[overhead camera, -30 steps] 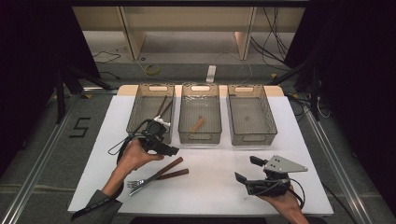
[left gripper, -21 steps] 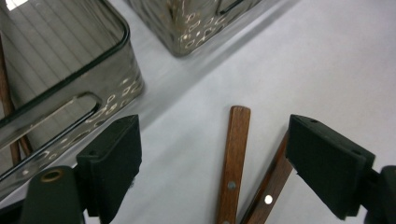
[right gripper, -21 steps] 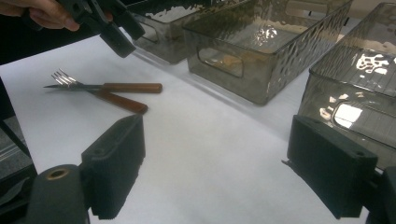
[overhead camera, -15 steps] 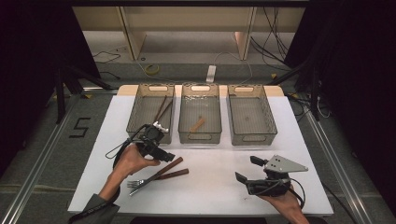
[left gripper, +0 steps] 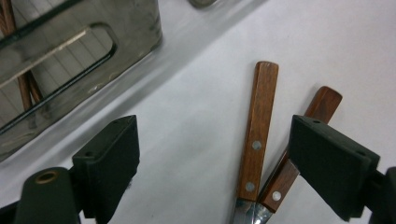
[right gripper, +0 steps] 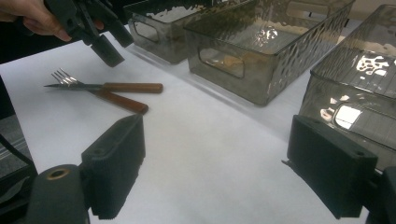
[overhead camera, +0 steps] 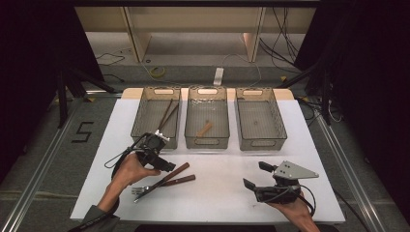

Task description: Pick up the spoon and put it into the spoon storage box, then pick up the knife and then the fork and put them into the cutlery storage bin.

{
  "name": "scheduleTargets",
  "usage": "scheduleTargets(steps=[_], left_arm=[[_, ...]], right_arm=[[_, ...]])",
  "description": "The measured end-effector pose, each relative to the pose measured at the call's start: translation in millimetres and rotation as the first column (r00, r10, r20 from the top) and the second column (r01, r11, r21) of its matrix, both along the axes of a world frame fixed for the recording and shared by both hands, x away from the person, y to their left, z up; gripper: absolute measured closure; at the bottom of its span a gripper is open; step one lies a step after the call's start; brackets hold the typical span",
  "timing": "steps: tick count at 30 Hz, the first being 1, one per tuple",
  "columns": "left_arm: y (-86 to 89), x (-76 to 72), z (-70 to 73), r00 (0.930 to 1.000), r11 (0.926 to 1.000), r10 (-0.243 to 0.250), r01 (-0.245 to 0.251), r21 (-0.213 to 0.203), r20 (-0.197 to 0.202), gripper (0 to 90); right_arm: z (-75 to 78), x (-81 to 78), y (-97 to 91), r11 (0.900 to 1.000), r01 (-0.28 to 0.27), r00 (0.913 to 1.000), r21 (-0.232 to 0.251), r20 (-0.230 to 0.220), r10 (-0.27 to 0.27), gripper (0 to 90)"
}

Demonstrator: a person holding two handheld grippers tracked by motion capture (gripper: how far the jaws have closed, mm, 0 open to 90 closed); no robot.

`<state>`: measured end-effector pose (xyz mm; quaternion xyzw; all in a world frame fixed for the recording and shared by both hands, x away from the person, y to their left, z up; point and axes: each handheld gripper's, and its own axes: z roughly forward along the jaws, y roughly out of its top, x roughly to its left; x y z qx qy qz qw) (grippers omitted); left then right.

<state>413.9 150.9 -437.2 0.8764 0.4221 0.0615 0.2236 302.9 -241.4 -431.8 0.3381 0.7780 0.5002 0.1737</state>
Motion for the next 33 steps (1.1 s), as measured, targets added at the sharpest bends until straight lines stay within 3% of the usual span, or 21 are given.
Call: scheduleTargets(steps=[6,11,18,33], left_arm=[[2.3,-0.8,-3.3,0.9999,0.9991,0.000,0.001,0.043,-0.016,17.6],[3.4,-0.5,-3.9,0.9993,0.9991,0.003,-0.001,0.041,-0.038,21.6],[-0.3,-2.8,-8.6,0.9961,0.9978,-0.029,0.034,0.058,-0.083,28.6],[-14.5,-7.6,-20.7,0.9869,0.9889,-0.102,0.114,0.096,-0.125,46.2]], right_arm=[[0.9,-1.5,2.1,1.0000,-0.005,1.0000,-0.005,0.006,0.005,20.0],[-0.3,-0.1,1.7,1.0000,-0.005,1.0000,-0.007,0.002,0.005,20.0],[0.3,-1.5,3.7,0.9997,-0.019,0.9998,-0.018,0.004,0.019,20.0],[0.2,-1.9,4.7,0.9993,-0.024,0.9997,-0.028,0.006,0.024,20.0]])
